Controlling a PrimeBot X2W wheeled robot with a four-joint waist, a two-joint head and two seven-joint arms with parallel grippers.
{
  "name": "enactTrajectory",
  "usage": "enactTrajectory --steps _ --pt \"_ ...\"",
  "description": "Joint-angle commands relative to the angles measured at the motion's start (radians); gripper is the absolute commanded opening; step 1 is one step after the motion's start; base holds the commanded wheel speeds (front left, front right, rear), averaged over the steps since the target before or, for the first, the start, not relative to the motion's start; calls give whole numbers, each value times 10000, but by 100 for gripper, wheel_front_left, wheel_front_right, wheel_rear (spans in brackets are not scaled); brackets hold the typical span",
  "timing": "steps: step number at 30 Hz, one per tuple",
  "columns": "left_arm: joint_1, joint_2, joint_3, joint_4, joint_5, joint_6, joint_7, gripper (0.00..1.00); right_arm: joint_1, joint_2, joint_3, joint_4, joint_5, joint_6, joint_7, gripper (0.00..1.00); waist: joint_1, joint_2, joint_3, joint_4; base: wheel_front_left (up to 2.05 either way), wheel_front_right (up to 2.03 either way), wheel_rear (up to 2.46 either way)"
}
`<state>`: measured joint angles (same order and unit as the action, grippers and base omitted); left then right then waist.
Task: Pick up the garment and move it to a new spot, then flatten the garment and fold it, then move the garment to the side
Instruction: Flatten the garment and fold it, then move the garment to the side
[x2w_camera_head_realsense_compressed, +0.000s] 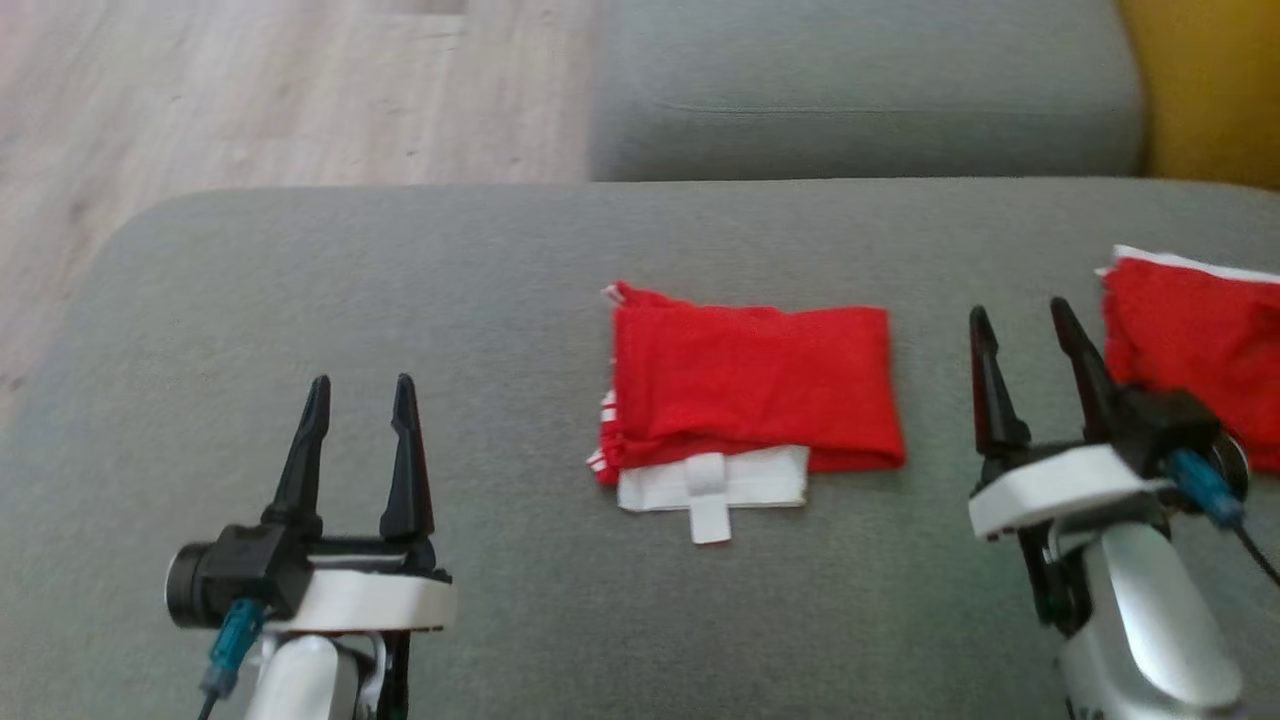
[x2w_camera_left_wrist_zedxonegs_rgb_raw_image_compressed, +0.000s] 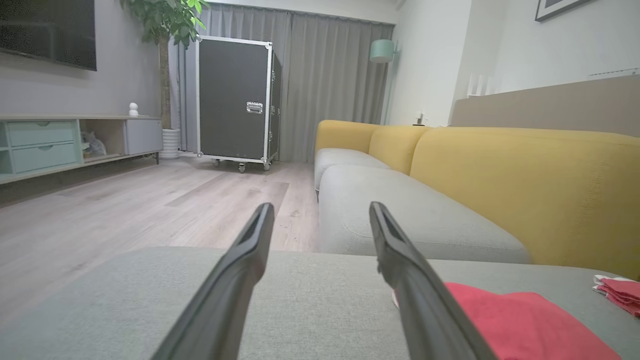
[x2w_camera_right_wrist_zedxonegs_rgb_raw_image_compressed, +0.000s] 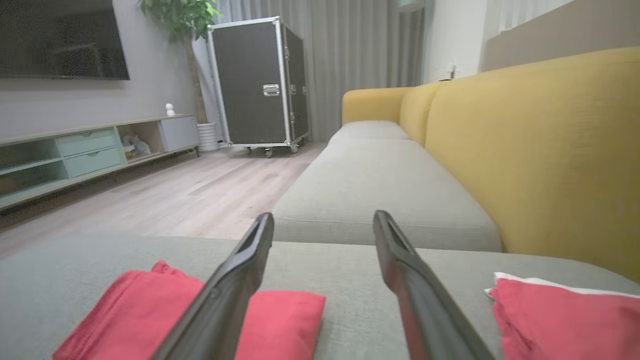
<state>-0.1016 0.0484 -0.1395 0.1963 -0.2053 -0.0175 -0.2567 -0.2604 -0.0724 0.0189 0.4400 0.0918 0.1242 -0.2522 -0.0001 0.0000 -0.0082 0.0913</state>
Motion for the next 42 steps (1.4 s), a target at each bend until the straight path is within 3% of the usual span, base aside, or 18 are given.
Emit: enactTrajectory --steps 1,11,25,35,42 --pt "-195 18 371 -259 -73 56 -51 100 -173 85 36 -501 -53 65 -94 100 1 0 5 -297 0 0 0" --pt "214 18 622 -218 325 44 -51 100 1367 217 -555 -1516 522 65 -94 100 1 0 109 -729 0 0 0" --pt "252 18 512 -268 278 105 -51 100 1271 220 -433 -1507 682 65 -95 100 1 0 -10 -600 0 0 0" --pt "38 18 335 -168 361 -29 -51 100 221 221 56 208 -14 65 361 100 1 0 414 -50 0 0 0" --pt "-228 18 -33 -60 310 2 -51 100 -1258 221 369 2084 365 65 1026 100 1 0 953 478 0 0 0"
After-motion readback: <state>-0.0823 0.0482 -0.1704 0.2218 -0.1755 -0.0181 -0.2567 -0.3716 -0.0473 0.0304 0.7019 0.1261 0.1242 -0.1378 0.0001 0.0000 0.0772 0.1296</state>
